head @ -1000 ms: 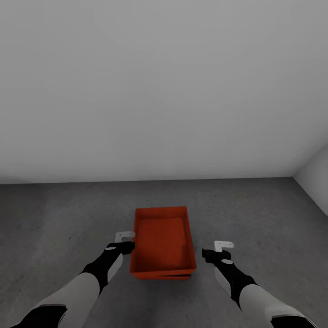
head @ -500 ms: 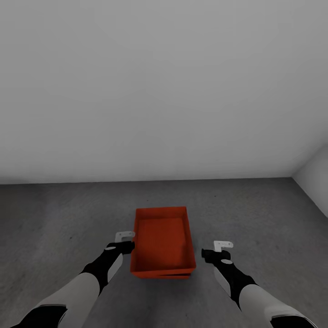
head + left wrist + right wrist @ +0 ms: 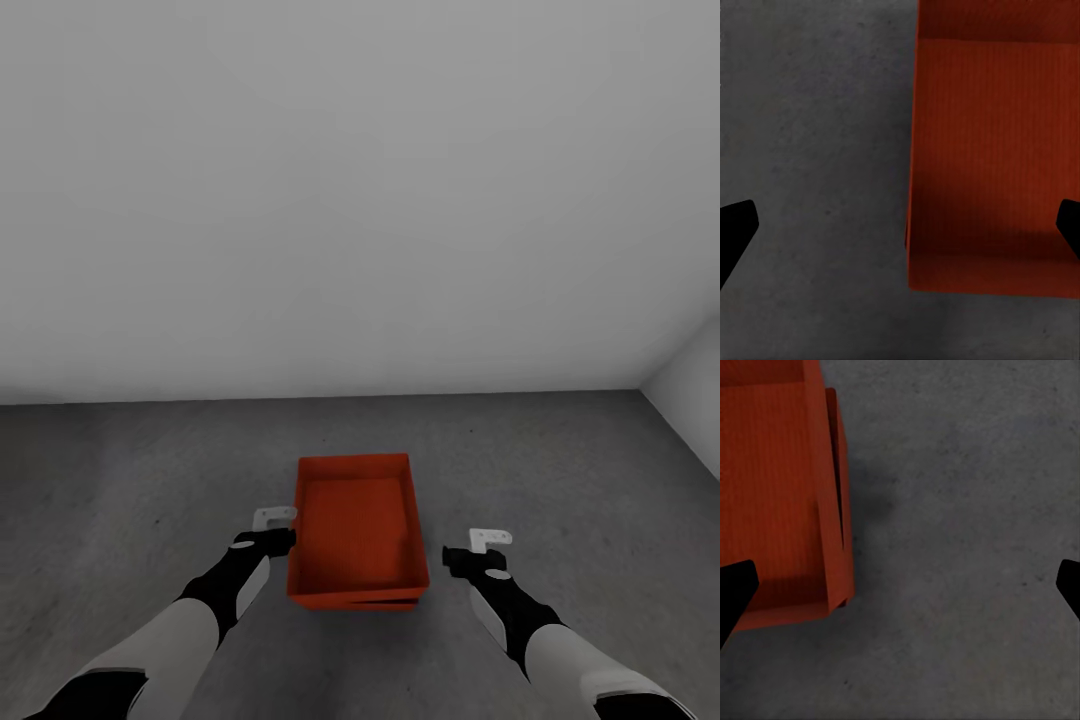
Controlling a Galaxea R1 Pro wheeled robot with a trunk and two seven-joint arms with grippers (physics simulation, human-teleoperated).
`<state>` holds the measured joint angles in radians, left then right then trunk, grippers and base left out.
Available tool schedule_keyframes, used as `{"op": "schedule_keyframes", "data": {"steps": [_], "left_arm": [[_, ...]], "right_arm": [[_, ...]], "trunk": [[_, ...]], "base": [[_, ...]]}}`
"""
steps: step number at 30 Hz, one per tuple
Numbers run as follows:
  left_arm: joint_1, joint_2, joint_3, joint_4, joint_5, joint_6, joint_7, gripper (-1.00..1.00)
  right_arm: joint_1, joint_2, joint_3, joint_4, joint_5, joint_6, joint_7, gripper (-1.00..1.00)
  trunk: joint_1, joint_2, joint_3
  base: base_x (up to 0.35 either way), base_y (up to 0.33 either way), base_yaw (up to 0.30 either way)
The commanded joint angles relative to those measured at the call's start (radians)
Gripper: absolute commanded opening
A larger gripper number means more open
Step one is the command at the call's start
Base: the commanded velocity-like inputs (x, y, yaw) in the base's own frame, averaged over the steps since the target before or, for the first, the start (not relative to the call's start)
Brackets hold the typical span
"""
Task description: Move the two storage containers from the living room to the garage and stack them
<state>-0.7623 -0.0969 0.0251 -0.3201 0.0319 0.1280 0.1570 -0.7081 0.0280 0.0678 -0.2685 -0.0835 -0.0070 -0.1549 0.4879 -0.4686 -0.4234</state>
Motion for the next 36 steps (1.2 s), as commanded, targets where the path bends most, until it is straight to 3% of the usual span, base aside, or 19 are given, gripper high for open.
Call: {"op": "schedule_keyframes", "data": {"steps": [1,13,36], "left_arm": [[0.000,-0.001,0.002,-0.002,0.003,0.006,0.002,1.00],[0.000,-0.005,0.002,0.003,0.006,0.012,0.004,1.00],[0.000,-0.007,0.003,0.009,0.008,0.018,0.004,1.00]], "right_arm": [[-0.001,0.000,0.007,0.000,-0.009,-0.001,-0.006,1.00],[-0.001,0.000,0.007,0.000,-0.007,-0.002,-0.013,1.00],[-0.001,0.000,0.007,0.000,-0.009,-0.003,-0.014,1.00]], "trunk": [[0.000,-0.001,-0.001],[0.000,-0.001,-0.001],[0.000,-0.001,-0.001]], "base": [[0.000,0.000,0.000],[-0.024,0.017,0.000],[-0.258,0.178,0.000]]}}
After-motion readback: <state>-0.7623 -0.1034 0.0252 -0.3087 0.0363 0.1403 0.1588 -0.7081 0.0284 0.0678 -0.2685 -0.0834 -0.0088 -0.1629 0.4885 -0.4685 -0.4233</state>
